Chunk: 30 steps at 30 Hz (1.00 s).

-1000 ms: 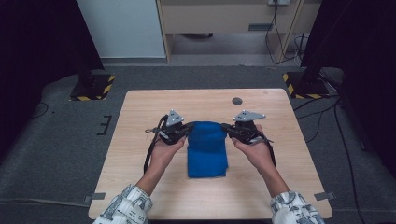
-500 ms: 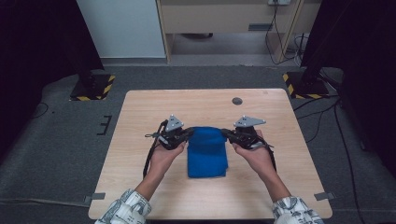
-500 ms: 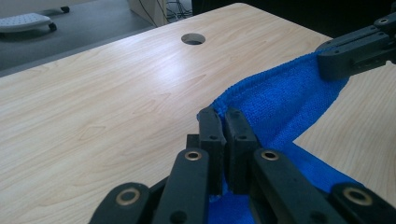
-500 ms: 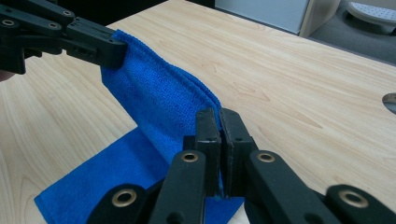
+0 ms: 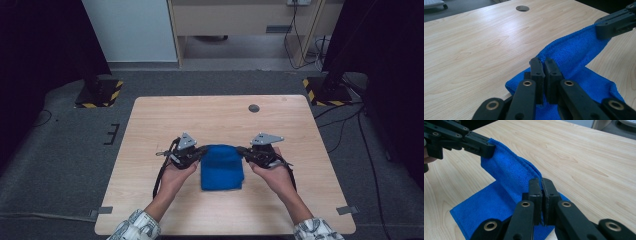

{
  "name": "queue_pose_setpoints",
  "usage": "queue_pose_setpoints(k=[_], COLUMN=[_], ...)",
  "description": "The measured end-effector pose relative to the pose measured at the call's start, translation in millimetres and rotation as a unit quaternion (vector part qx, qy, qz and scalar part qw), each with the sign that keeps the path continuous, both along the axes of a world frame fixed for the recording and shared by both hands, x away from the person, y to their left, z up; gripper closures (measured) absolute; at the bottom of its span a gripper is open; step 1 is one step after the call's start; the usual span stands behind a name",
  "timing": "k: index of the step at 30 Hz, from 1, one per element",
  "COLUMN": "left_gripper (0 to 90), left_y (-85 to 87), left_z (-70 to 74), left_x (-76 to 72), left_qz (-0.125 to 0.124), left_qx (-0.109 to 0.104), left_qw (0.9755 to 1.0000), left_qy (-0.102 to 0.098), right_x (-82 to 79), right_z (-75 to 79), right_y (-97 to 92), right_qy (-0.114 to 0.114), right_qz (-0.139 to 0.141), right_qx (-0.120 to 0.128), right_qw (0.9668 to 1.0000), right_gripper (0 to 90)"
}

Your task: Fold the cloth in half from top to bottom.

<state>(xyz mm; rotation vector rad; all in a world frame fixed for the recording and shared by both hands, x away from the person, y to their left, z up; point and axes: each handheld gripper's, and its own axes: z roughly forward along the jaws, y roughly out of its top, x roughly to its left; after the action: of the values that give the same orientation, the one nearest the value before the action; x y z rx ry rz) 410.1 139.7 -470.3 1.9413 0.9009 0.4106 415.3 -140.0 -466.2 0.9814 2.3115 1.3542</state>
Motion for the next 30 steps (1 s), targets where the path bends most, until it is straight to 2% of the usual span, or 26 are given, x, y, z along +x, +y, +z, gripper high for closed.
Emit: queue_pose_setpoints(k=[4, 12, 15, 19, 22, 25, 28, 30], left_gripper=[86.1, 82.9, 72.5, 50.2, 42.8, 39.4, 37.5, 36.5], left_y=[1.0, 1.8, 1.1, 0.2, 1.9, 10.0, 23.5, 34.9], left_z=[-1.0, -10.0, -11.2, -10.3, -7.5, -2.1, 2.0, 2.4], left_x=[-4.1, -11.4, -13.6, -17.0, -21.6, -21.2, -15.9, -11.6], left_qz=[-0.002, -0.006, -0.002, -0.004, -0.008, 0.009, 0.038, 0.06], left_qx=[-0.001, -0.002, -0.006, -0.026, -0.035, -0.054, -0.062, -0.067], left_qw=[1.0, 1.0, 0.9999, 0.9994, 0.9992, 0.9984, 0.9974, 0.9959], left_qy=[-0.002, 0.007, 0.012, 0.023, 0.018, 0.01, 0.001, 0.002], right_x=[-2.5, -6.4, -7.5, -8.7, -9.9, -11.7, -13.3, -14.2], right_z=[-3.0, -9.3, -11.0, -13.1, -13.9, -14.1, -14.1, -13.7], right_y=[0.1, 2.5, 3.8, 5.9, 7.1, 7.3, 7.0, 6.6], right_qy=[0.002, 0.006, 0.007, 0.01, 0.01, 0.01, 0.01, 0.009], right_qz=[0.003, 0.009, 0.012, 0.017, 0.022, 0.024, 0.027, 0.027], right_qx=[0.0, -0.01, -0.012, -0.016, -0.018, -0.017, -0.018, -0.015], right_qw=[1.0, 0.9999, 0.9998, 0.9997, 0.9995, 0.9995, 0.9994, 0.9995], right_gripper=[87.5, 87.6, 87.7, 87.7, 87.8, 87.8, 87.8, 87.7])
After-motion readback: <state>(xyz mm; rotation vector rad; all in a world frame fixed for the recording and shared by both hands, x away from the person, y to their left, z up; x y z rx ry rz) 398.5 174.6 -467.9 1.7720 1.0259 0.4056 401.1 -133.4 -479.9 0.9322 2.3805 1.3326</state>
